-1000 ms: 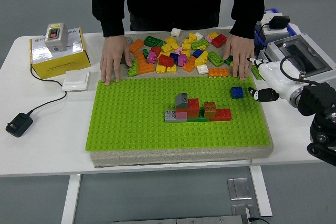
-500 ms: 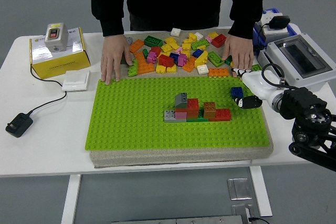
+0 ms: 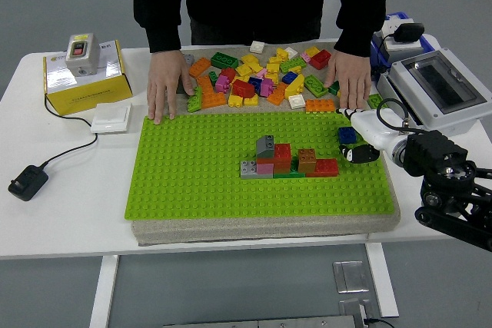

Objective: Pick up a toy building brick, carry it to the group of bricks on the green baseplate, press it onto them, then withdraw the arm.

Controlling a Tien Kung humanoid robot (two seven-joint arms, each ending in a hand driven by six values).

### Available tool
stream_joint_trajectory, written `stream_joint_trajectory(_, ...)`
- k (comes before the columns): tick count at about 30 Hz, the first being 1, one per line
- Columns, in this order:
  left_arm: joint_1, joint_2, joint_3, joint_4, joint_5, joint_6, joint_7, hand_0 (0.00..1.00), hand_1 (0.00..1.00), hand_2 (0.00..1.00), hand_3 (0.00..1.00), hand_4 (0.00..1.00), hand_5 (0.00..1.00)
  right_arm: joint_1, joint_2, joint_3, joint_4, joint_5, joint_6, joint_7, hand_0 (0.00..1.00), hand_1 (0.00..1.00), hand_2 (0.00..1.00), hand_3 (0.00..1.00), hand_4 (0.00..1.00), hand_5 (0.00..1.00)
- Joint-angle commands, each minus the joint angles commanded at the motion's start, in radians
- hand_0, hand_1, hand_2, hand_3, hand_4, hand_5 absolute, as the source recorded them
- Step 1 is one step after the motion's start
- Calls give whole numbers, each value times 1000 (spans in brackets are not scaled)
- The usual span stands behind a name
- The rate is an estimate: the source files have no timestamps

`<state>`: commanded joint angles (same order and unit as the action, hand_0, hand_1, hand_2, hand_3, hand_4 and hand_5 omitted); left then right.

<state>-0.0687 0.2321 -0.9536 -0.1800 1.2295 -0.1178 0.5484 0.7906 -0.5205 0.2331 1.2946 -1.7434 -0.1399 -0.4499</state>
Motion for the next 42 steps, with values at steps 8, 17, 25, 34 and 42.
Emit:
stream_joint_trajectory(8, -3, -1, -2, 0, 5, -1, -2, 720, 695, 642, 737, 167, 625, 14, 14, -19, -36, 13, -3, 9, 113, 250, 878, 945, 577, 388)
stream_joint_trajectory(17, -4, -5, 9, 0, -5, -3, -4, 719, 695, 642, 735, 165, 625, 25, 26, -34, -63, 28, -14, 22, 101, 245, 863, 923, 575, 390)
stream_joint_trajectory(25, 0, -5, 15, 0, -15, -3, -4, 719, 695, 642, 733, 163, 624, 25, 30, -46, -75, 46, -17, 29, 99, 243, 851, 912, 574, 390)
stream_joint_trajectory(34, -2, -8, 19, 0, -19, -5, -6, 719, 694, 639, 732, 164, 627, 27, 34, -56, -87, 57, -27, 34, 97, 242, 851, 913, 576, 394)
stream_joint_trajectory(42, -3, -6, 19, 0, -18, -5, -7, 719, 692, 639, 729, 158, 626, 30, 40, -64, -100, 61, -38, 37, 90, 234, 813, 876, 576, 403)
